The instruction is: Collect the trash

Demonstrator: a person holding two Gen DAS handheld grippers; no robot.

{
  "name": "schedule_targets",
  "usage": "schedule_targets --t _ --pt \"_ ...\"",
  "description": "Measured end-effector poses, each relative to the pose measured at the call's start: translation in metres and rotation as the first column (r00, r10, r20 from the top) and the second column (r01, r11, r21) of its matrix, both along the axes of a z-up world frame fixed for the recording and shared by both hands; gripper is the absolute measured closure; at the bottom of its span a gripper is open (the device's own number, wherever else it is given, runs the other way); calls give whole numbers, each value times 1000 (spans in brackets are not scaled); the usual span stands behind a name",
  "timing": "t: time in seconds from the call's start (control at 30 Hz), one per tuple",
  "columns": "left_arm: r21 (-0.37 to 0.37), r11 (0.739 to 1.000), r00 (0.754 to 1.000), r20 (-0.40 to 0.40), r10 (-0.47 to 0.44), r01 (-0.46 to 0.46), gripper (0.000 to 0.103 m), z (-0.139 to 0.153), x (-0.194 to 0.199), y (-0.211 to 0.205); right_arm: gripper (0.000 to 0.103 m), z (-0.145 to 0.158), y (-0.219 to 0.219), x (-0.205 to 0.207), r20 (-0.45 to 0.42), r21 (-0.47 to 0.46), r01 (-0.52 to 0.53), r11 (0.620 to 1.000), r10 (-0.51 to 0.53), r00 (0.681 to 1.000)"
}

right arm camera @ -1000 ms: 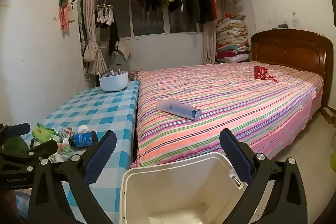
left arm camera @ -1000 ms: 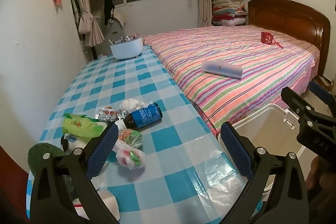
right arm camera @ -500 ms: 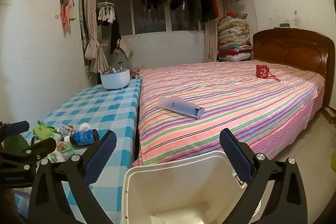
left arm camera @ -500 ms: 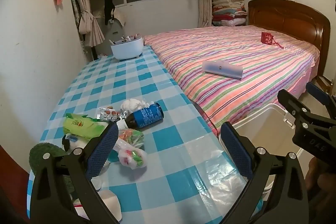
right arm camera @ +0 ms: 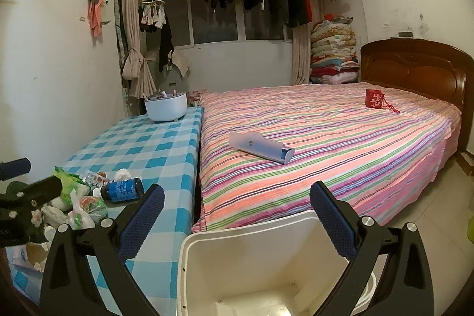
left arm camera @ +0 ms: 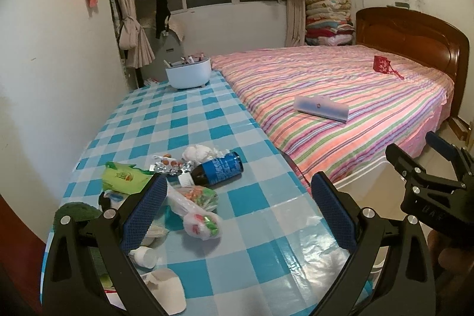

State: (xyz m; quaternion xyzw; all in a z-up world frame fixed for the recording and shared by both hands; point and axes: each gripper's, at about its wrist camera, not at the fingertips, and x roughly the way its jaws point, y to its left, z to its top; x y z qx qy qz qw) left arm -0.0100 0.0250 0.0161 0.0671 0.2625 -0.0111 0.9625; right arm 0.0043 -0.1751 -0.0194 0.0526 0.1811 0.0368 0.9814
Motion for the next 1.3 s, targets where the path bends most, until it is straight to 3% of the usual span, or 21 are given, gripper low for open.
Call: schedule_targets --t 1.3 --pt "-75 979 980 44 195 -191 7 35 -29 84 7 4 42 0 -6 -9 -117 993 117 993"
